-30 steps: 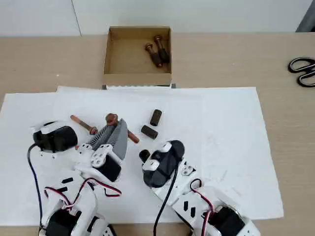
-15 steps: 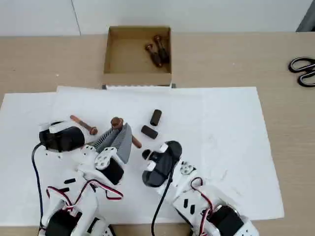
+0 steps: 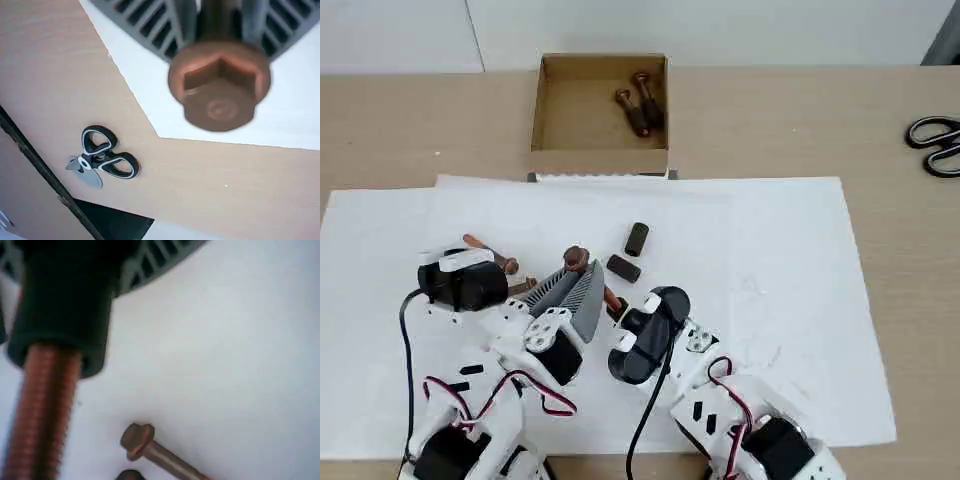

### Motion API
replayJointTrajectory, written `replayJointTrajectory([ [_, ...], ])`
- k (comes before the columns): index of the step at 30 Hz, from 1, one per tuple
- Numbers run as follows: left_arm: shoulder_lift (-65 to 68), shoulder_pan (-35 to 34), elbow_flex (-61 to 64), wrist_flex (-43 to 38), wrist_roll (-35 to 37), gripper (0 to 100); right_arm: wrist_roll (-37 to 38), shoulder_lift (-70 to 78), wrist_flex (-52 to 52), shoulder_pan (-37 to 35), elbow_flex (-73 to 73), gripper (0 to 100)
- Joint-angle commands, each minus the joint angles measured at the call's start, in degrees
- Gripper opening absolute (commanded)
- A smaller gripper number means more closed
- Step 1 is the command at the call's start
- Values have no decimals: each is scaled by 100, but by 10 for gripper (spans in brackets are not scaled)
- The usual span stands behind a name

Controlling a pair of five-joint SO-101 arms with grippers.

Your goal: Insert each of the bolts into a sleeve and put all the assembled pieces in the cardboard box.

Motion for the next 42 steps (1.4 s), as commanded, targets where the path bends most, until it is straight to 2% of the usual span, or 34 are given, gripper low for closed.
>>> replayJointTrajectory([
  [1,-62,26,-145,-9,-26,6,70,-48,-180,57,-53,2],
  [6,-53,44,-145,9,-26,6,70,-57,-224,57,-70,2],
  [20,-44,70,-22,738,-26,6,97,-40,-1103,57,-53,2],
  [24,-44,123,75,765,-26,6,492,-31,-1490,57,35,2],
  [28,-44,484,84,897,-35,6,633,-31,-1719,57,79,2],
  [33,-53,563,259,870,-519,7,633,-31,-1692,57,88,2],
  [36,-53,563,268,870,-554,9,624,-31,-1675,57,97,2],
  [38,-53,536,268,862,-554,41,624,-13,-1666,57,97,2],
  [42,-35,527,286,897,-563,197,624,-4,-1666,57,105,2],
])
